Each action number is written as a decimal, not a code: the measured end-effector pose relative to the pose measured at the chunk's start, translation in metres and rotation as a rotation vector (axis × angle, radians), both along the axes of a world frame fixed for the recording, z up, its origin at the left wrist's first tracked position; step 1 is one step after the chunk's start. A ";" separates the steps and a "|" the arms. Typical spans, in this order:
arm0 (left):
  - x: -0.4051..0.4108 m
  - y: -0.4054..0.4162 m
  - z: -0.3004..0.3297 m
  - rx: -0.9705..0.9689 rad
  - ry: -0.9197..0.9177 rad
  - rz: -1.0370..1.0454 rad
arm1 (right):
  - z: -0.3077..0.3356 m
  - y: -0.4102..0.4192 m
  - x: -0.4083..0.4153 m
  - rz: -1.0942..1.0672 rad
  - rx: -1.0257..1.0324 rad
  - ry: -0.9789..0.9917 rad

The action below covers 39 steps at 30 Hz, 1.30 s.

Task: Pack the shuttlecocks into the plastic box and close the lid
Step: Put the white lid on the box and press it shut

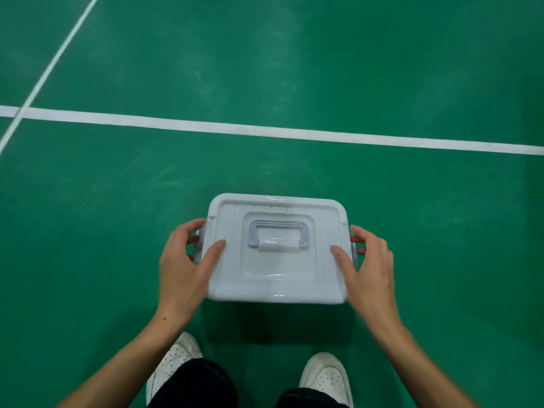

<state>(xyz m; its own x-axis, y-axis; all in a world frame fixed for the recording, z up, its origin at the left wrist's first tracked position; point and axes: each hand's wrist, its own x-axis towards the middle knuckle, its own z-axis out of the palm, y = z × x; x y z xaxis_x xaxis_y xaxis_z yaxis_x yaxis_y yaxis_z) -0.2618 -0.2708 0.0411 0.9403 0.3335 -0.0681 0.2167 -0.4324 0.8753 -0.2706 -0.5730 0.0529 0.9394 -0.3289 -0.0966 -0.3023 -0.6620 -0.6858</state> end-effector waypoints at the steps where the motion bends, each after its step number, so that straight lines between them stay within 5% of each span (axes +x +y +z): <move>1: 0.001 0.000 -0.003 0.003 0.008 0.012 | -0.002 0.000 0.001 0.001 0.006 0.022; 7: 0.013 0.002 -0.006 -0.159 0.199 0.115 | -0.011 -0.009 0.008 -0.132 0.174 0.197; 13: 0.015 0.007 -0.002 -0.464 0.440 0.180 | -0.006 -0.016 0.011 -0.225 0.616 0.360; 17: 0.014 0.004 -0.001 -0.464 0.352 0.241 | -0.004 -0.013 0.008 -0.269 0.720 0.236; 25: 0.006 -0.011 -0.004 -0.249 0.190 0.209 | -0.010 0.001 0.000 -0.216 0.426 0.097; 31: 0.008 -0.016 -0.001 0.160 0.149 0.118 | -0.003 0.009 0.000 -0.118 -0.101 0.180; 39: 0.003 -0.005 0.011 0.596 0.147 -0.103 | 0.009 0.008 0.000 0.064 -0.316 0.210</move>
